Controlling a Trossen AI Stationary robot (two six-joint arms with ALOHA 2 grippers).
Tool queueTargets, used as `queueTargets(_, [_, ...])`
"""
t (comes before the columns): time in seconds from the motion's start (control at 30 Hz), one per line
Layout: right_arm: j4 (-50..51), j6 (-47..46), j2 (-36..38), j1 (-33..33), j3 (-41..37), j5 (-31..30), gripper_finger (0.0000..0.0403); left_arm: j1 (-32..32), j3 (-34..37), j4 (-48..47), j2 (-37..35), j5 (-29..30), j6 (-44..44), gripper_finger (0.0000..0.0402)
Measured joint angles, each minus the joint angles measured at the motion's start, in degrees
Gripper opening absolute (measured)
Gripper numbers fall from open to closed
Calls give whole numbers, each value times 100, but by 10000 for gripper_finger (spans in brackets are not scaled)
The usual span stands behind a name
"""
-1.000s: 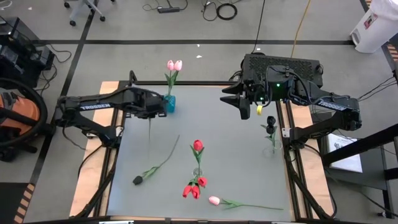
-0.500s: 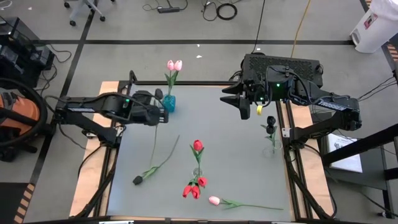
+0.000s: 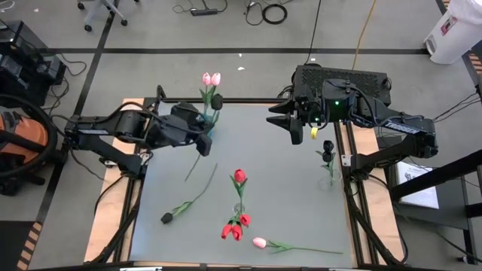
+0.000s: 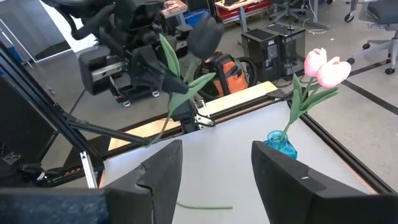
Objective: Sort flowers into vase by color
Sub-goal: Put the black flower into the right transparent vase
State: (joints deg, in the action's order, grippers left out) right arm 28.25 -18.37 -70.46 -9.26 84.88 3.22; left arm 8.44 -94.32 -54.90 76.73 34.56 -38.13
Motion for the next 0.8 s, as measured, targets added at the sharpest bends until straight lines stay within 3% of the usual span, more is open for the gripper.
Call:
queueTargets(0.33, [-35,-48,0,-1,0,-1,185,-254,4,1596,0,-85,2408,38])
queueTargets(0.57, [-38,-67,0,-1,0,0,185,-548,4,3128,0,-1218,3480,38])
queueTargets(0.8, [-67,-68,0,0,0,0,185,-890,4,3763,-4,-2033,3855,38])
